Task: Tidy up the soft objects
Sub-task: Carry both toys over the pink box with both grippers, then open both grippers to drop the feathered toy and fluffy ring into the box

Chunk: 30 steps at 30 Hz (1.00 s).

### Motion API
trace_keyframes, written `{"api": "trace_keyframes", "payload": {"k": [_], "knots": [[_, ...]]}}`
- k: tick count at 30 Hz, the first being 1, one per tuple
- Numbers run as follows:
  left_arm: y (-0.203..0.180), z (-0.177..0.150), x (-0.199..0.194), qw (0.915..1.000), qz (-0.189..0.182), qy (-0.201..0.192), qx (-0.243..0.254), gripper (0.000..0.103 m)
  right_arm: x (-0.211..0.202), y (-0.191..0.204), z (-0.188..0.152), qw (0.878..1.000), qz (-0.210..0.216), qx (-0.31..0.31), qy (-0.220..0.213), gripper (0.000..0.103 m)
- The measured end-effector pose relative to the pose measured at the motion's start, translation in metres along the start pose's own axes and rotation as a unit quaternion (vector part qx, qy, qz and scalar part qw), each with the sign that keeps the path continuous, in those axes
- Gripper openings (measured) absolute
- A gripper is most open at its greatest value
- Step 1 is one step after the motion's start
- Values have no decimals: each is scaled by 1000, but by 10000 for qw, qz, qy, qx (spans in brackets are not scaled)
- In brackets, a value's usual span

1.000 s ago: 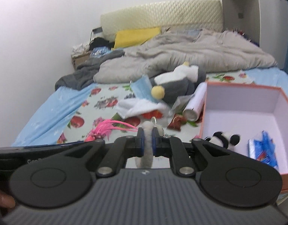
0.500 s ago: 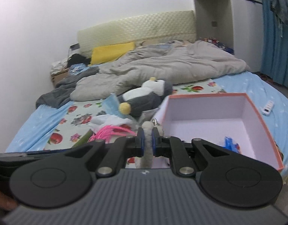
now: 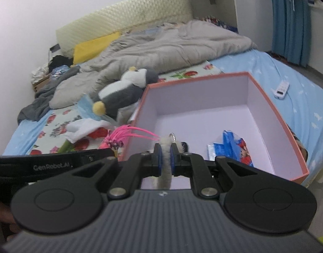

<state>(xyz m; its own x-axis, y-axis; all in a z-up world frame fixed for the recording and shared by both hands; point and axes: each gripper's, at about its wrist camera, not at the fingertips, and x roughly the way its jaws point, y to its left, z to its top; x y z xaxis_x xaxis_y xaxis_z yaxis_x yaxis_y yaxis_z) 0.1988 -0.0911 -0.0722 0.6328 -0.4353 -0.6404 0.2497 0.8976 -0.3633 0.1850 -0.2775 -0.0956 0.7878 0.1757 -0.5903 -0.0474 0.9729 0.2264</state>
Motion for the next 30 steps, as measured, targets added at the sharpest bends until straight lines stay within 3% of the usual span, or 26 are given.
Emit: {"api": "trace_keyframes", "payload": {"k": [7, 19, 23, 26, 30], "knots": [[-7, 20, 63, 9982, -60, 577, 140, 32, 35, -28, 6, 9994, -61, 155, 291, 12], [-6, 33, 122, 9949, 46, 999, 129, 32, 78, -55, 7, 9970, 49, 430, 638, 14], [-7, 33, 125, 9950, 98, 980, 172, 44, 82, -57, 8, 9963, 8, 472, 720, 30], [-9, 33, 119, 9952, 239, 909, 291, 44, 77, -57, 9, 9965, 20, 497, 668, 43], [-13, 36, 105, 9962, 195, 781, 321, 44, 63, -54, 12, 9976, 50, 476, 505, 43]]}}
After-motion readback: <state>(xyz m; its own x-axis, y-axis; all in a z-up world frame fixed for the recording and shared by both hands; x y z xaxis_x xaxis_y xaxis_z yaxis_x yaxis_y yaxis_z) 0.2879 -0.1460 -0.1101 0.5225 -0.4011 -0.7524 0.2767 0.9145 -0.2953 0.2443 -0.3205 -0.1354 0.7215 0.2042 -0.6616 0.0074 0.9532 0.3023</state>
